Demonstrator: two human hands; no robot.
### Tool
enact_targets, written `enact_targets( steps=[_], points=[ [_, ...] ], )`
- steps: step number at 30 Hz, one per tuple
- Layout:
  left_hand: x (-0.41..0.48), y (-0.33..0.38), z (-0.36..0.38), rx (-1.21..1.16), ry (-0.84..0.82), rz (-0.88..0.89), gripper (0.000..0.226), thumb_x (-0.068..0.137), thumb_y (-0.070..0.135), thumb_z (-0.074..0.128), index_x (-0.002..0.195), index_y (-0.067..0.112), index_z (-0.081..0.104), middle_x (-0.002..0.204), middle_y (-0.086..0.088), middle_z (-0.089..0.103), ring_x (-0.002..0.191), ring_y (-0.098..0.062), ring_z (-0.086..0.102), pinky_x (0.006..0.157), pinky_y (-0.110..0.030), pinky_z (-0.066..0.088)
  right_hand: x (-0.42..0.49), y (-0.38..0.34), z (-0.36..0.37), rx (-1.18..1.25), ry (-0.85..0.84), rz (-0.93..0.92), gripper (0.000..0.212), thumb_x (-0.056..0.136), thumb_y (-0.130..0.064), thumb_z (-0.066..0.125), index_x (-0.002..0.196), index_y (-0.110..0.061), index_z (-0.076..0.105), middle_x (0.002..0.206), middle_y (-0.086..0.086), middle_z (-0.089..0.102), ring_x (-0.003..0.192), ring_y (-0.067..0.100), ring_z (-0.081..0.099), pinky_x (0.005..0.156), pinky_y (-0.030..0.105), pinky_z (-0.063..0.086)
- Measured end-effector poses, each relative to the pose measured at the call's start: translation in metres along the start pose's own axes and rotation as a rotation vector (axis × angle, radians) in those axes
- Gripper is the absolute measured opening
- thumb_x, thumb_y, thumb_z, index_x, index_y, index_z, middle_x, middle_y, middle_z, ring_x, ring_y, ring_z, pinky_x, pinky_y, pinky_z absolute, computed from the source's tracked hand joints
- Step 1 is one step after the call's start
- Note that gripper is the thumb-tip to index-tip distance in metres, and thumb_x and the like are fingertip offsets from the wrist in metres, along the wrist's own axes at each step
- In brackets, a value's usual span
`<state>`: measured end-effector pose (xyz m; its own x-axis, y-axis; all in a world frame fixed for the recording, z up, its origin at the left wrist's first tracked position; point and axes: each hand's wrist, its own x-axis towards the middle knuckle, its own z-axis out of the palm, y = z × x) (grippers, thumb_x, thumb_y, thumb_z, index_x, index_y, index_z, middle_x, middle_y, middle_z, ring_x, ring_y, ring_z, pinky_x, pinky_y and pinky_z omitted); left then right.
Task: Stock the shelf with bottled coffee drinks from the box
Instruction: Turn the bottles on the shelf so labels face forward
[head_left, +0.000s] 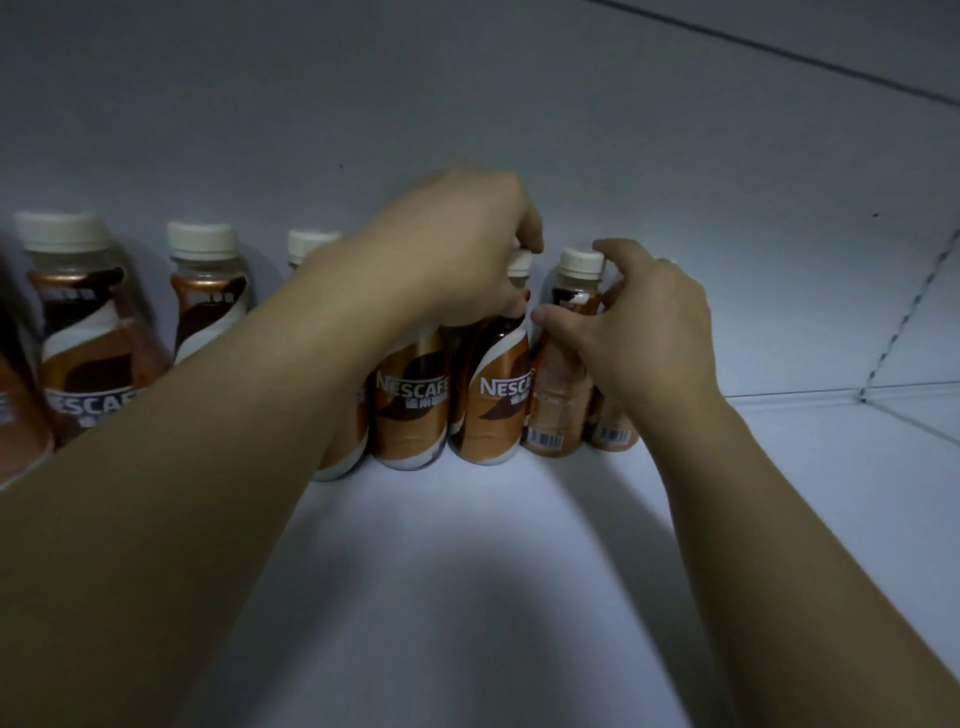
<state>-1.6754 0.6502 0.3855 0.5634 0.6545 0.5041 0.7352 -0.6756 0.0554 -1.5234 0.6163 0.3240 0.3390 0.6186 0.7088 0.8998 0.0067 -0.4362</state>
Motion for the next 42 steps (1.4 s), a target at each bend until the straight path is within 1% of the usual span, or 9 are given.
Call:
enact_targets(
  steps=[9, 14, 20, 23, 26, 29, 36, 39, 42],
  points=[
    [-0.002, -0.002, 0.002, -0.082, 0.002, 0.003, 0.054, 0.078, 0.029, 0.075, 0.129, 0.026, 0.058, 0.123, 0.001, 0.065, 0.103, -0.018, 0.061, 0.077, -0.025, 0.043, 0.000, -0.003, 0.001, 0.066, 0.050, 0.047, 0.041, 0.072, -0.043, 0.073, 0.107, -0.023, 0.063, 0.091, -0.001, 0.069, 0.085, 0.021, 0.062, 0.064, 0.028, 0.040],
    [-0.002, -0.006, 0.003, -0.081, -0.022, 0.004, 0.054, 0.082, 0.031, 0.071, 0.133, 0.029, 0.053, 0.125, 0.000, 0.063, 0.102, -0.018, 0.060, 0.076, -0.027, 0.041, 0.002, 0.000, -0.004, 0.125, -0.027, 0.024, 0.052, 0.072, -0.034, 0.070, 0.121, -0.026, 0.057, 0.088, -0.006, 0.068, 0.080, 0.015, 0.063, 0.065, 0.028, 0.047],
    [-0.001, -0.009, 0.004, -0.034, -0.043, 0.021, 0.055, 0.083, 0.033, 0.069, 0.135, 0.032, 0.050, 0.126, 0.001, 0.062, 0.103, -0.019, 0.059, 0.079, -0.030, 0.042, 0.003, 0.007, -0.010, 0.163, -0.122, -0.024, 0.058, 0.076, -0.030, 0.071, 0.131, -0.027, 0.053, 0.088, -0.014, 0.061, 0.074, 0.000, 0.058, 0.059, 0.011, 0.038],
    [-0.001, -0.007, 0.006, 0.026, -0.007, 0.054, 0.047, 0.086, 0.038, 0.063, 0.132, 0.032, 0.053, 0.118, 0.001, 0.064, 0.087, -0.013, 0.050, 0.073, -0.031, 0.039, 0.005, 0.003, -0.008, 0.106, -0.043, -0.046, 0.057, 0.075, -0.053, 0.070, 0.124, -0.025, 0.060, 0.097, -0.006, 0.067, 0.086, 0.011, 0.062, 0.067, 0.020, 0.047],
    [0.001, -0.006, 0.010, 0.116, 0.052, 0.072, 0.055, 0.079, 0.056, 0.062, 0.126, 0.028, 0.055, 0.106, -0.001, 0.060, 0.084, -0.015, 0.045, 0.075, -0.035, 0.036, 0.007, -0.001, -0.005, 0.032, 0.035, -0.052, 0.061, 0.073, -0.061, 0.069, 0.120, -0.023, 0.063, 0.104, 0.004, 0.068, 0.093, 0.020, 0.063, 0.072, 0.031, 0.048],
    [0.003, -0.005, 0.012, 0.172, 0.120, 0.049, 0.056, 0.074, 0.055, 0.068, 0.120, 0.024, 0.055, 0.104, -0.006, 0.055, 0.086, -0.020, 0.046, 0.077, -0.038, 0.037, 0.009, -0.002, -0.003, 0.061, 0.055, -0.036, 0.054, 0.075, -0.054, 0.073, 0.116, -0.020, 0.065, 0.101, 0.003, 0.069, 0.089, 0.019, 0.063, 0.070, 0.027, 0.043],
    [0.006, -0.001, 0.012, 0.101, 0.075, 0.016, 0.050, 0.074, 0.046, 0.074, 0.114, 0.019, 0.060, 0.103, -0.008, 0.056, 0.087, -0.027, 0.054, 0.073, -0.037, 0.046, 0.011, 0.002, -0.007, 0.202, 0.013, 0.047, 0.041, 0.076, -0.039, 0.076, 0.112, -0.021, 0.067, 0.087, -0.009, 0.067, 0.072, 0.003, 0.059, 0.055, 0.005, 0.035],
    [0.005, -0.001, 0.015, 0.129, 0.082, 0.048, 0.048, 0.078, 0.047, 0.068, 0.117, 0.020, 0.056, 0.106, -0.007, 0.052, 0.091, -0.026, 0.052, 0.079, -0.038, 0.041, 0.012, 0.006, -0.010, 0.291, -0.041, 0.099, 0.042, 0.073, -0.037, 0.079, 0.111, -0.023, 0.068, 0.081, -0.015, 0.065, 0.072, -0.003, 0.060, 0.058, 0.010, 0.042],
    [0.005, 0.005, 0.020, 0.190, 0.092, 0.075, 0.053, 0.081, 0.050, 0.061, 0.125, 0.023, 0.050, 0.118, -0.008, 0.051, 0.108, -0.028, 0.049, 0.093, -0.045, 0.034, 0.014, 0.008, -0.013, 0.370, -0.076, 0.132, 0.047, 0.071, -0.034, 0.082, 0.115, -0.024, 0.067, 0.079, -0.012, 0.068, 0.073, -0.002, 0.064, 0.063, 0.017, 0.049]
  ],
)
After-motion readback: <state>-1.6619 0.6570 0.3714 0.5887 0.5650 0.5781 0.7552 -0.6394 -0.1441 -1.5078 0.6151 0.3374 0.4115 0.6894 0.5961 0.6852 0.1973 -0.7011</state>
